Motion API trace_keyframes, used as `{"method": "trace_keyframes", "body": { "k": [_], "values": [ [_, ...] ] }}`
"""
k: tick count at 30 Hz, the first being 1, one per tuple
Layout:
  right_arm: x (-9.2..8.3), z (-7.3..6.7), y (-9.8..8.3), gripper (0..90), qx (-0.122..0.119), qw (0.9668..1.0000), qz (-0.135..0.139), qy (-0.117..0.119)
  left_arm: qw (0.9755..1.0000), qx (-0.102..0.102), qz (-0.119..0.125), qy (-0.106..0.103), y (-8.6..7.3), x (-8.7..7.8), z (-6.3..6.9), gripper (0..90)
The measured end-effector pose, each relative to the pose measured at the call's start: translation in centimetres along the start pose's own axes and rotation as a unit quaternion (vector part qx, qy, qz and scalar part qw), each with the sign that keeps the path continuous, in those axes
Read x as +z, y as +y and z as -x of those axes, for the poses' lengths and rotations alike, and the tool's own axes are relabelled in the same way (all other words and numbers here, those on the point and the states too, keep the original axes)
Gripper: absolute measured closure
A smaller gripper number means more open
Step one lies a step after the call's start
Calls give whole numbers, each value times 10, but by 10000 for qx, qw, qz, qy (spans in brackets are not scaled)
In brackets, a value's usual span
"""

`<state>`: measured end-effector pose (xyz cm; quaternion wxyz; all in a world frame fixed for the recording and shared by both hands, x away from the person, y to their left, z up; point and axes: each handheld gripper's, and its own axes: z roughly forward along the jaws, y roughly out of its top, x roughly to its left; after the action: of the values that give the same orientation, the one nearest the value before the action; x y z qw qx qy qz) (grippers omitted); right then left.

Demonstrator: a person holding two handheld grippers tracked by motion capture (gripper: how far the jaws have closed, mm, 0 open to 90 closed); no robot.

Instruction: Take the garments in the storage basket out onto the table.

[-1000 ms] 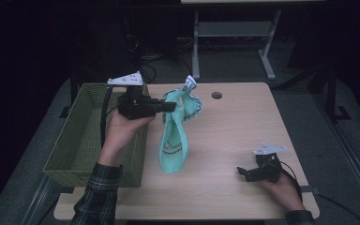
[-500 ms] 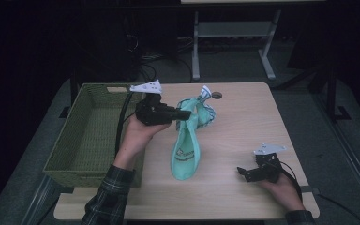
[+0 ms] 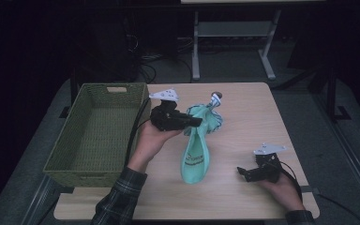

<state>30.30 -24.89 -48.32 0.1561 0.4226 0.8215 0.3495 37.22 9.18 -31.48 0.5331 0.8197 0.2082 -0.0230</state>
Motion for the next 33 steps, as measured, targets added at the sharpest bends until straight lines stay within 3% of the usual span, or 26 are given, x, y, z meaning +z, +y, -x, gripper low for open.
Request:
{"method": "trace_keyframes", "body": {
  "k": [8, 18, 23, 33],
  "values": [
    [0, 0, 0, 23, -7, 10000, 0, 4, 9998, 33, -173, 36, -11, 26, -2, 831],
    [0, 0, 0, 23, -13, 10000, 0, 19, 9998, 36, -193, -23, -18, 42, -4, 831],
    [0, 0, 0, 23, -15, 10000, -2, 22, 9997, -59, -205, -76, -24, 50, -5, 830],
    [0, 0, 0, 23, -23, 10000, -23, 41, 9982, -160, -556, -154, -44, 75, -13, 826]
  ]
}}
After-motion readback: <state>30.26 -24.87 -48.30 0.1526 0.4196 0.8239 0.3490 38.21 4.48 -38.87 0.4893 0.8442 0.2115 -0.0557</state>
